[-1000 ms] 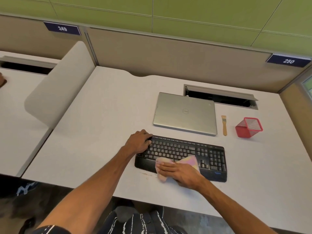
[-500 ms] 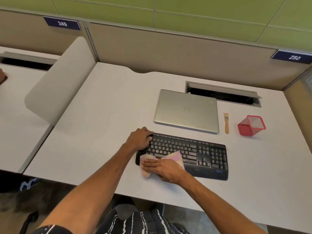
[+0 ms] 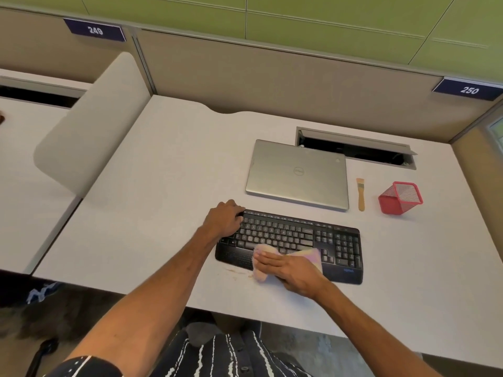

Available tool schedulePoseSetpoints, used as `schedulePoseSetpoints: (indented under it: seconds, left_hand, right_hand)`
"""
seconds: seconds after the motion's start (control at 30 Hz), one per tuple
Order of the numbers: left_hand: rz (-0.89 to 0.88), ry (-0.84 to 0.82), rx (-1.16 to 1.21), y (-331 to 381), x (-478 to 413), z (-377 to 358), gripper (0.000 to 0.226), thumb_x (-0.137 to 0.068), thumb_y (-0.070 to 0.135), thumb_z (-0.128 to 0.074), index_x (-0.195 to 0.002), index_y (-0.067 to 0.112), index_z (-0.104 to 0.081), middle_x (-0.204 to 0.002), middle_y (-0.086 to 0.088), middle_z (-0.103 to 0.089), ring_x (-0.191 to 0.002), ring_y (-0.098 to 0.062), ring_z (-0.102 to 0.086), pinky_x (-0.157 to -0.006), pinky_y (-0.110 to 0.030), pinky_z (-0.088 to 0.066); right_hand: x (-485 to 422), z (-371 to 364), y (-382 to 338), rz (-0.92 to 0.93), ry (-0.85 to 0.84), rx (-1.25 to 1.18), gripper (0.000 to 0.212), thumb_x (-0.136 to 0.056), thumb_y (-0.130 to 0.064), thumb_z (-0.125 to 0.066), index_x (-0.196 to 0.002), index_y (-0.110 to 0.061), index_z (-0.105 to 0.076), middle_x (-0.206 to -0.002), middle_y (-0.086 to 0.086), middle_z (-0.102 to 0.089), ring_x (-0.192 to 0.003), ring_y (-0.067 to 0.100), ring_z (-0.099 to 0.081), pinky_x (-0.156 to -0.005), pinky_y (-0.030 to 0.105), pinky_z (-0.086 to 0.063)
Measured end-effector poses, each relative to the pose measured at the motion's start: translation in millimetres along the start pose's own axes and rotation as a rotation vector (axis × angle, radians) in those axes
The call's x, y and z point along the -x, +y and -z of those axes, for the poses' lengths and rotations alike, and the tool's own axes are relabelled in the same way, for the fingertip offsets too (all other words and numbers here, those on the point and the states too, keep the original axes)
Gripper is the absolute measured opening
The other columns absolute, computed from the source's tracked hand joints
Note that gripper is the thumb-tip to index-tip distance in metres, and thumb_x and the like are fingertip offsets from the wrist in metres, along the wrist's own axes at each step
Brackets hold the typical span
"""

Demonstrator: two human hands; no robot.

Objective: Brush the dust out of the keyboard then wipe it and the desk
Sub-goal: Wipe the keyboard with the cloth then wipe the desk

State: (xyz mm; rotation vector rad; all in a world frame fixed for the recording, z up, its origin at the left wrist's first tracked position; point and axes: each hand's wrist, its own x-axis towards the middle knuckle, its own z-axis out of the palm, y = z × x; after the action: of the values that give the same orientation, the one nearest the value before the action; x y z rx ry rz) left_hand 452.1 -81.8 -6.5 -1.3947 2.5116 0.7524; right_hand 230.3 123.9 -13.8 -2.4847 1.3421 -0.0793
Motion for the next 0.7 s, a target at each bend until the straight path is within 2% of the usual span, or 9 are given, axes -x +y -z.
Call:
schedulePoseSetpoints:
  seconds: [0.17,0.23,0.3,0.43,0.57,0.7]
  left_hand:
    - [0.010,0.016,-0.032,3,1,1,0.046,-0.115,0.032,-0.050,-0.160,0.026,-0.055,-0.157,-0.008,-0.053,-0.141,-0.036,-0.051,-0.114,-0.054,-0.047]
    - [0.009,0.033,-0.034,3,2,-1,0.046,-0.114,0.031,-0.050,-0.160,0.026,-0.055,-0.157,-0.008,-0.054,-0.140,-0.036,-0.052,-0.113,-0.054,-0.048]
    - [0.010,0.055,-0.036,3,3,-4,0.046,-0.114,0.030,-0.051,-0.159,0.025,-0.056,-0.156,-0.008,-0.055,-0.140,-0.036,-0.053,-0.112,-0.053,-0.048]
    - [0.008,0.087,-0.017,3,5,-11,0.047,-0.113,0.028,-0.052,-0.160,0.022,-0.055,-0.155,-0.009,-0.054,-0.140,-0.036,-0.052,-0.111,-0.054,-0.049]
    - [-0.014,0.096,0.000,2,9,-16,0.049,-0.113,0.025,-0.053,-0.162,0.018,-0.051,-0.157,-0.011,-0.053,-0.141,-0.037,-0.050,-0.111,-0.055,-0.049]
    - [-0.004,0.107,-0.007,5,11,-19,0.051,-0.113,0.025,-0.054,-0.163,0.016,-0.050,-0.157,-0.012,-0.051,-0.143,-0.038,-0.049,-0.112,-0.055,-0.049]
  right_hand:
    - [-70,-11,-28,0.099,0.003,-0.055,0.066,-0.101,-0.012,-0.059,-0.161,-0.028,-0.037,-0.168,-0.013,-0.029,-0.156,0.003,-0.021,-0.113,0.044,-0.049]
    - [-73,-13,-27,0.124,-0.010,-0.065,0.065,-0.100,-0.010,-0.060,-0.160,-0.026,-0.039,-0.167,-0.012,-0.031,-0.156,0.003,-0.021,-0.112,0.045,-0.050]
    - [-58,-13,-19,0.133,-0.017,-0.054,0.065,-0.101,-0.008,-0.057,-0.160,-0.027,-0.039,-0.168,-0.013,-0.029,-0.156,0.002,-0.020,-0.104,0.042,-0.055]
    - [5,-13,6,0.084,0.011,0.009,0.072,-0.104,-0.008,-0.054,-0.165,-0.034,-0.025,-0.172,-0.019,-0.015,-0.157,0.000,-0.011,-0.096,0.034,-0.059]
    - [65,-13,24,0.002,0.004,0.054,0.068,-0.109,-0.016,-0.050,-0.166,-0.037,-0.019,-0.172,-0.019,-0.010,-0.157,0.000,-0.010,-0.105,0.033,-0.056]
    - [56,-14,18,-0.031,0.025,0.055,0.065,-0.109,-0.020,-0.049,-0.165,-0.038,-0.022,-0.171,-0.020,-0.012,-0.157,-0.002,-0.011,-0.100,0.030,-0.058]
